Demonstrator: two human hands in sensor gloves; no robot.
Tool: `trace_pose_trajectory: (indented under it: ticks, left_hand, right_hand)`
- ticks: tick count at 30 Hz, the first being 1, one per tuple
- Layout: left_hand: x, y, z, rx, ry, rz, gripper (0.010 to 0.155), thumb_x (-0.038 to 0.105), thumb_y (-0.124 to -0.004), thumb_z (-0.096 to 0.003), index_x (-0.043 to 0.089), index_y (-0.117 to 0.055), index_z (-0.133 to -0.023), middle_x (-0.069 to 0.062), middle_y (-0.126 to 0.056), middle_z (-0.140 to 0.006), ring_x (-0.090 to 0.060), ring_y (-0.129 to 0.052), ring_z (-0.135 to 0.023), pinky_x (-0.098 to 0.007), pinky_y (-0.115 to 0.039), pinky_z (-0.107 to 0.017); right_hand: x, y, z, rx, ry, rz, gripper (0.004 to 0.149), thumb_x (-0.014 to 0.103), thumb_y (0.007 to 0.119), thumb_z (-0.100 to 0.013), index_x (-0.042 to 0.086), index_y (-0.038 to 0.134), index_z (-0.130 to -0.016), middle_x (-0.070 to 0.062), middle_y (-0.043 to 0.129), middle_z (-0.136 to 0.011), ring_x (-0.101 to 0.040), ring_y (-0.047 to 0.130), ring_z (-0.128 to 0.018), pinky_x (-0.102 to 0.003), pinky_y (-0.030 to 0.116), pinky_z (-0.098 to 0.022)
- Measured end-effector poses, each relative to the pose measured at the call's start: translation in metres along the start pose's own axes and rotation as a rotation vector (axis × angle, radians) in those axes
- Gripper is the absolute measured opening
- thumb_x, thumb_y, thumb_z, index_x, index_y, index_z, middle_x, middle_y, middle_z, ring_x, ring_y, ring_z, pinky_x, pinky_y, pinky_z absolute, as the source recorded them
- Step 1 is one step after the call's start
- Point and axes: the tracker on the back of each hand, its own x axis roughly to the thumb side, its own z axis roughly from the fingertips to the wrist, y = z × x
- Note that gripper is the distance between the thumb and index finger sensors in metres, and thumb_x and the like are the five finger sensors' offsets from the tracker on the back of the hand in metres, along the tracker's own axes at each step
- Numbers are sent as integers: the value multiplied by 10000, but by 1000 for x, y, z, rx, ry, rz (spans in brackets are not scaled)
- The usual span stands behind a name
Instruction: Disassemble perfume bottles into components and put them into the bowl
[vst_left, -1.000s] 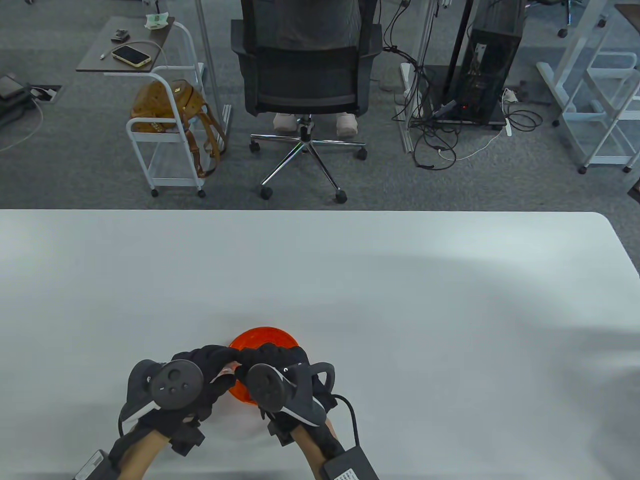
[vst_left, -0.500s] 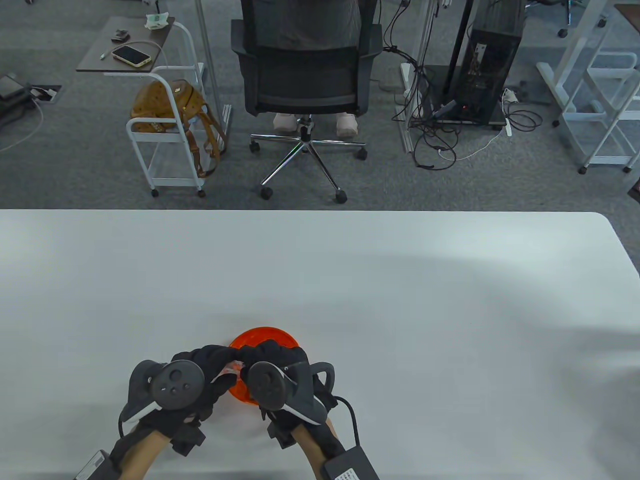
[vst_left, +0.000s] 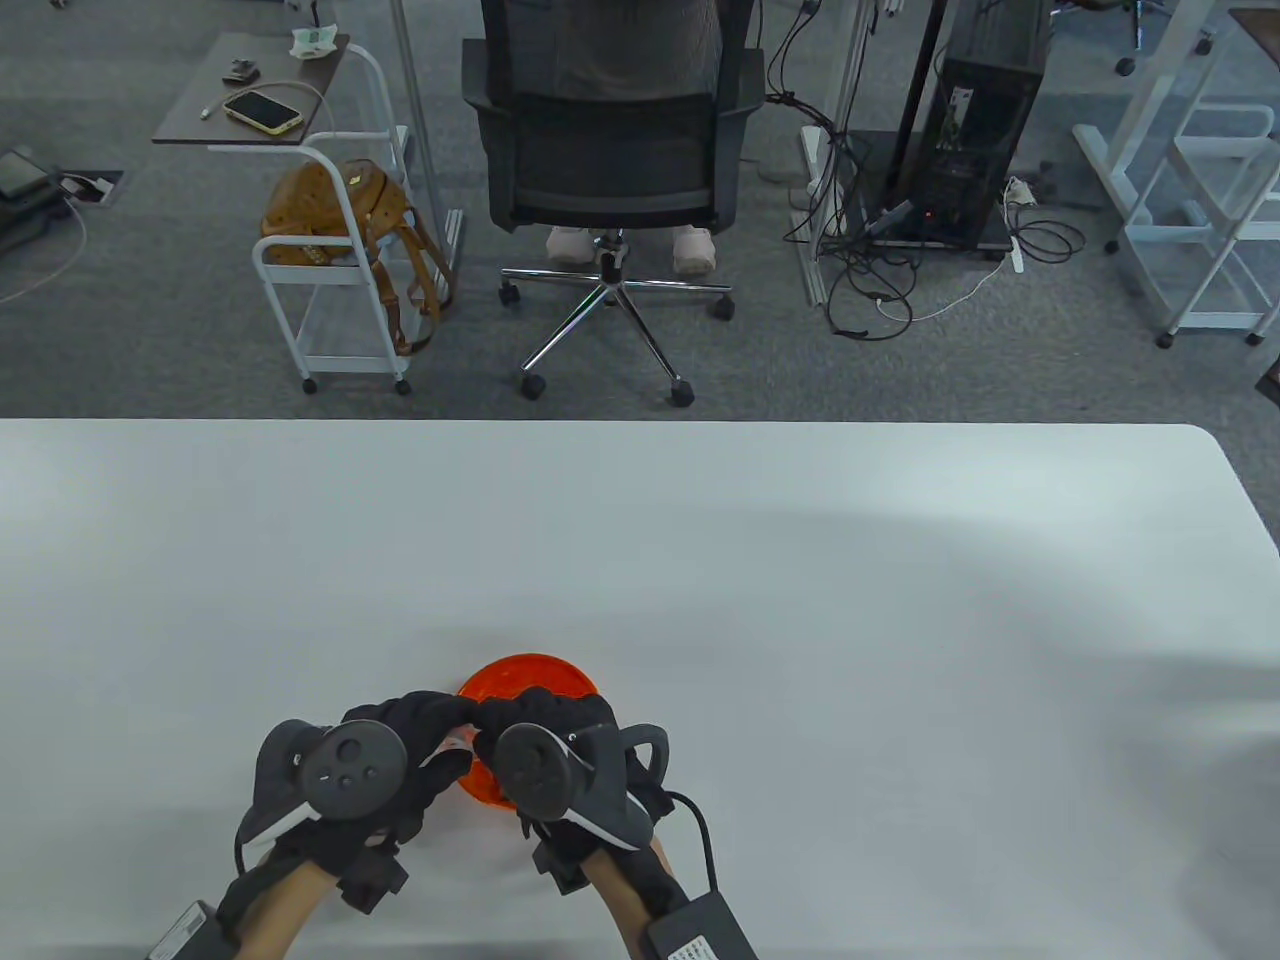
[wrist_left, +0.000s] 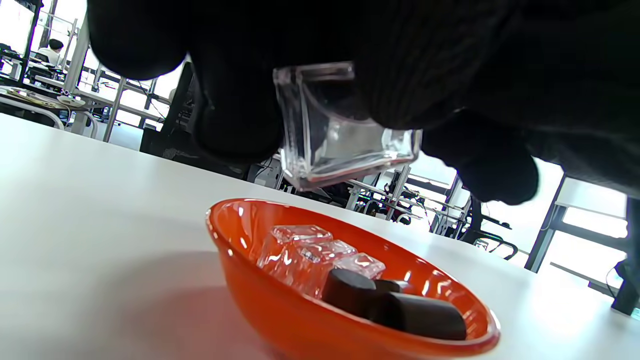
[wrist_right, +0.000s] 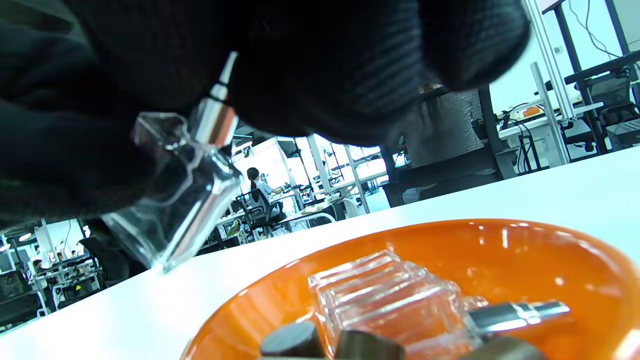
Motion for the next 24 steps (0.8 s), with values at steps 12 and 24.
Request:
trace_pose_trajectory:
  ticks: [12, 24]
  left_hand:
    - [-2, 1, -1, 11, 5, 7, 537, 381, -874, -422, 196, -853, -926, -127, -974, -882, -296, -1073, -667, -569, -768, -572]
    - [-4, 3, 0, 13, 4, 27, 539, 379, -877, -421, 196, -852, -928, -130, -969, -889, -301, -1070, -673, -573, -764, -575]
  right_hand:
    - [1, -1, 1, -32, -4, 6, 477, 394, 858, -356, 314, 789, -821, 47, 898, -784, -52, 1014, -456, -479, 827, -533]
    - [2, -2, 1, -72, 0, -12, 451, 465, 807, -353, 318, 840, -778, 56, 958, -697, -57, 1036, -396, -476, 845, -512]
